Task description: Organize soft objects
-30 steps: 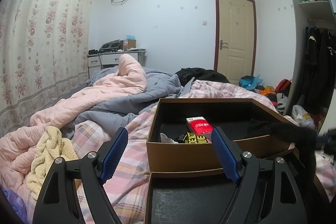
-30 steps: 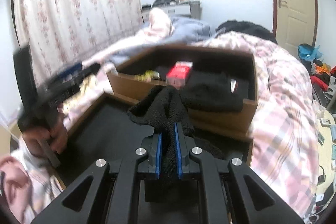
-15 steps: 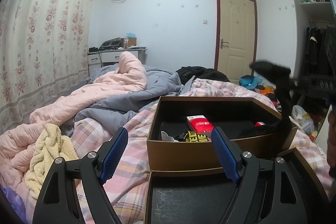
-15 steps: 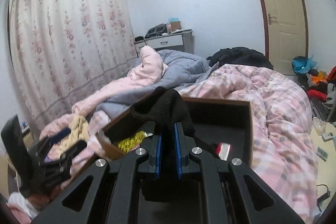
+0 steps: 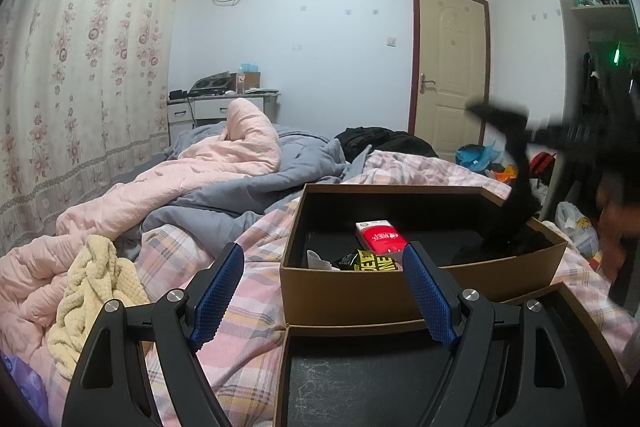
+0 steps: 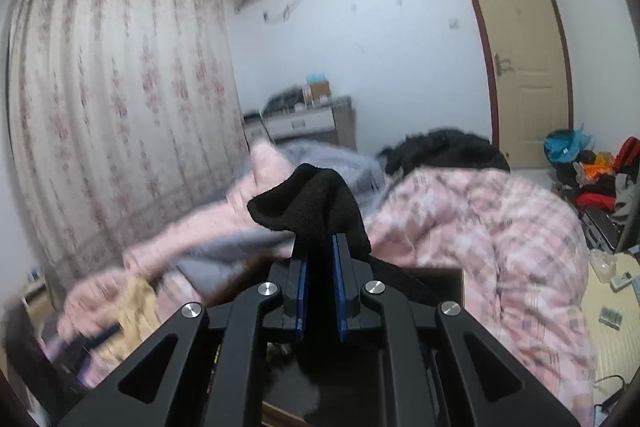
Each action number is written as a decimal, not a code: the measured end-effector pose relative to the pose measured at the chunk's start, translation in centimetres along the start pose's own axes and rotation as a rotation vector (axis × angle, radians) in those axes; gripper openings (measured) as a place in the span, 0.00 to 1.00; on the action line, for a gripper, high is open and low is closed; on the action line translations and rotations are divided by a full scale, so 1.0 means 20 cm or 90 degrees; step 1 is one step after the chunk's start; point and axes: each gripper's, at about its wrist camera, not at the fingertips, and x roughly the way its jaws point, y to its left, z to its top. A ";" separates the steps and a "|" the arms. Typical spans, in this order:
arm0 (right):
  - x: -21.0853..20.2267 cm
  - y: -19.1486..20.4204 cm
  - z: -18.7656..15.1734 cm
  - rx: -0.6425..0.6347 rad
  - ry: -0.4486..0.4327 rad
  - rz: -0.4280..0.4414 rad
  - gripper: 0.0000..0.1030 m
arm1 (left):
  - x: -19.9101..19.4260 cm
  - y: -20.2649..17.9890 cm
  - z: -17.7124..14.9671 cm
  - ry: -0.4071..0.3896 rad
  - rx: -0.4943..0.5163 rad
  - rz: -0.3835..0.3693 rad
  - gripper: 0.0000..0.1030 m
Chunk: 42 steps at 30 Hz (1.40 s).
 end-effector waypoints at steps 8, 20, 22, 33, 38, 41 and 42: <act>0.20 -0.06 -0.21 0.011 0.132 -0.007 0.09 | 0.00 0.00 0.00 0.000 0.000 0.000 0.77; 0.03 -0.08 -0.23 0.034 0.091 0.001 0.83 | 0.01 0.00 -0.01 0.006 0.001 -0.002 0.77; -0.02 -0.10 -0.23 0.049 0.075 0.011 0.83 | 0.01 0.00 -0.01 0.008 0.001 -0.002 0.77; -0.18 -0.12 -0.36 0.033 -0.060 0.024 0.93 | 0.06 -0.03 -0.03 0.033 0.021 0.016 0.77; -0.17 -0.15 -0.40 0.036 -0.102 0.046 0.96 | 0.07 -0.03 -0.04 0.039 0.023 0.016 0.77; -0.11 -0.19 -0.45 0.063 -0.084 0.049 0.99 | 0.07 -0.03 -0.04 0.042 0.019 0.015 0.77; -0.10 -0.19 -0.45 0.066 -0.083 0.047 0.99 | 0.08 -0.02 -0.04 0.043 0.017 0.014 0.77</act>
